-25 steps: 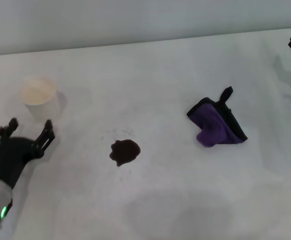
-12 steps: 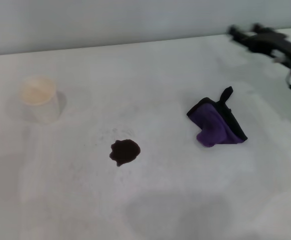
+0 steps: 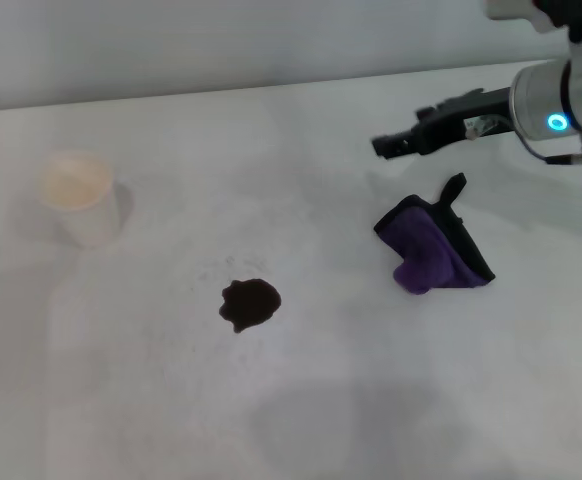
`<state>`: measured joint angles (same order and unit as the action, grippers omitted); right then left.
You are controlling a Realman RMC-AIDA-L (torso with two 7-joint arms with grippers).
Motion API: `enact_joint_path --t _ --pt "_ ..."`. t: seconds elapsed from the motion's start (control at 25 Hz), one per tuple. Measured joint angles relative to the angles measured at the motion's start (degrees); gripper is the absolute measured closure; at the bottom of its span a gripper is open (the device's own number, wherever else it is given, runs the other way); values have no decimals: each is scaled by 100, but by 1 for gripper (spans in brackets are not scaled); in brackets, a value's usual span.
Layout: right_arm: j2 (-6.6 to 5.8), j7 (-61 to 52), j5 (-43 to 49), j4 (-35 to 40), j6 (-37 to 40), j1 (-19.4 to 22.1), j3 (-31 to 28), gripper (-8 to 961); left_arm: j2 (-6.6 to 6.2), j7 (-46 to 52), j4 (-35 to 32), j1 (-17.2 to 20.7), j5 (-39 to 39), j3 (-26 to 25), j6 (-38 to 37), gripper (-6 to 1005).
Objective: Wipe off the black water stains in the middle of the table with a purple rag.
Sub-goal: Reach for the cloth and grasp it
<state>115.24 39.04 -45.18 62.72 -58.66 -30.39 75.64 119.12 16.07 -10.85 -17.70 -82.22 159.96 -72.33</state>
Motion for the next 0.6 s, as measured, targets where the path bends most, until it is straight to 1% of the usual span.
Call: enact_joint_path --t 0.08,0.16,0.2,0.28,0.4,0.6 --pt "6 -986 931 683 -461 50 333 94 -4 1 4 -76 -2 1 64 113" --pt "5 -1828 1611 1314 -956 112 699 94 -8 1 22 -155 -3 1 68 113" --pt "9 -2123 1804 1570 -1177 125 878 94 -7 2 41 -202 -5 1 68 113" --pt "12 -2495 1953 1818 -1466 129 1165 95 -7 2 83 -269 -34 1 70 113" --pt "14 -2810 2012 1813 -1643 134 1491 95 -3 9 142 -395 -125 0 55 113" --pt "24 -2884 2033 1505 -1509 240 1741 96 -4 10 144 -516 -130 0 57 112"
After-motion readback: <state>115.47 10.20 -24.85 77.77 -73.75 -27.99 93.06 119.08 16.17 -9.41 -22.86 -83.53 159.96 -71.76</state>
